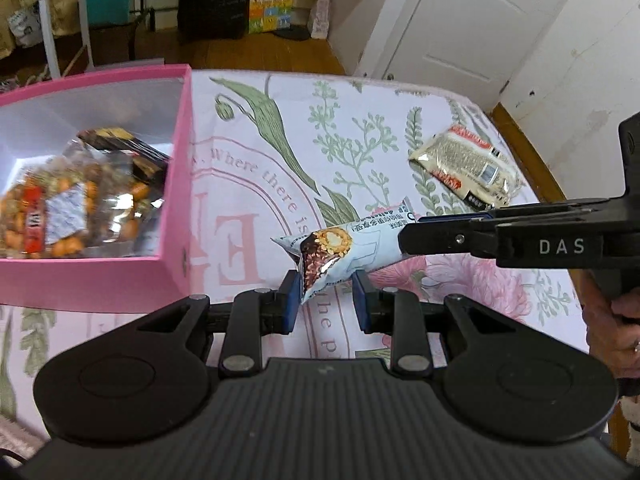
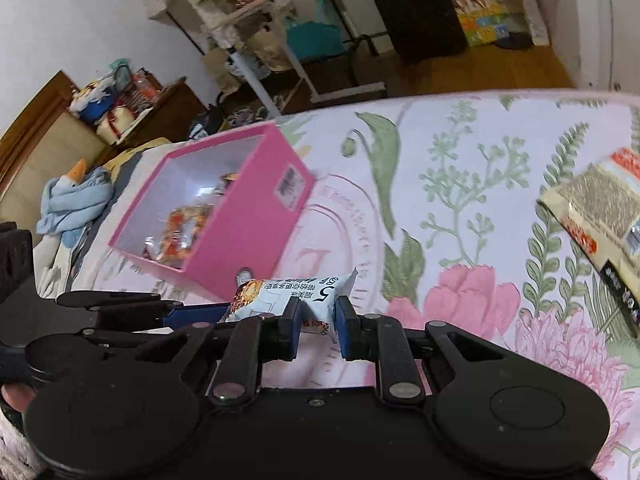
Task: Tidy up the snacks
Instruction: 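Carry the wafer bar into the pink box and open the left gripper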
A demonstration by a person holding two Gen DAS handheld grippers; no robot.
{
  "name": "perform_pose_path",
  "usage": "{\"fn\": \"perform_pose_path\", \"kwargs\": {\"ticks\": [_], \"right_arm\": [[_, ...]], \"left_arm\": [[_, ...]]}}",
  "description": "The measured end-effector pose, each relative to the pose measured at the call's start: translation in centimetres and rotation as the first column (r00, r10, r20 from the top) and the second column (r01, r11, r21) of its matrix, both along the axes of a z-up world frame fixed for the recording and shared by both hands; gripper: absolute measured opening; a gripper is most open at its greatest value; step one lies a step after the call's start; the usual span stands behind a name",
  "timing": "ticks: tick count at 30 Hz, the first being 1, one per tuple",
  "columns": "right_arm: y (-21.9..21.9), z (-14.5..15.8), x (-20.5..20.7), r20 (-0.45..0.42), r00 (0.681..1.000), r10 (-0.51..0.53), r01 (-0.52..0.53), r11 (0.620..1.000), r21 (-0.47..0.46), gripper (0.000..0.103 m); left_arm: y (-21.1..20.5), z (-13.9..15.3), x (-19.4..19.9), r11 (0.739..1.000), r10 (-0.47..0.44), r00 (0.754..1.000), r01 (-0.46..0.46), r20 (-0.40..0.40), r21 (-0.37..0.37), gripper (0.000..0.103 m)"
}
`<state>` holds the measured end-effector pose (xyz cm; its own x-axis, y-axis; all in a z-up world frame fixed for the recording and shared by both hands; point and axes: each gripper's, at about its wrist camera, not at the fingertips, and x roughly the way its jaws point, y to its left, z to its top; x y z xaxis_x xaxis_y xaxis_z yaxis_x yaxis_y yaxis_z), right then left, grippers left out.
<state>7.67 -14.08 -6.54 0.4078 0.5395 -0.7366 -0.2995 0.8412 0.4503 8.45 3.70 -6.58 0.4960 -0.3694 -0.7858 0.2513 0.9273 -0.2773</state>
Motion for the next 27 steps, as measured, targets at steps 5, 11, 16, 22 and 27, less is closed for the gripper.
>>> {"fn": "perform_pose_path", "kwargs": {"ticks": [5,11,16,22,27], "right_arm": [[2.1,2.4,-0.7,0.041,0.998,0.05,-0.051,0.999,0.017,0.023],[6.7,4.1,1.0,0.08,0.987,0.142,-0.146,0.988,0.052,0.023],[11.1,3.7,3.7,0.079,0.977,0.198,-0.202,0.978,0.058,0.023],[14.9,2.5,8.2,0.078,0.975,0.208,-0.213,0.975,0.06,0.025],[16.6,0.7,10.6,0.055,0.981,0.185,-0.188,0.981,0.057,0.031]], "left_arm": [[3.3,2.5,-1.6,0.998,0.066,0.997,-0.064,0.05,-0.029,0.027],[8.3,4.9,-2.3,0.982,0.186,0.976,-0.182,0.115,-0.041,0.027],[11.8,5.6,-0.7,0.962,0.271,0.949,-0.272,0.159,-0.015,0.027],[14.4,4.0,3.2,0.93,0.355,0.909,-0.367,0.221,0.017,0.031],[15.2,2.1,5.8,0.901,0.413,0.89,-0.43,0.192,0.057,0.039]]}}
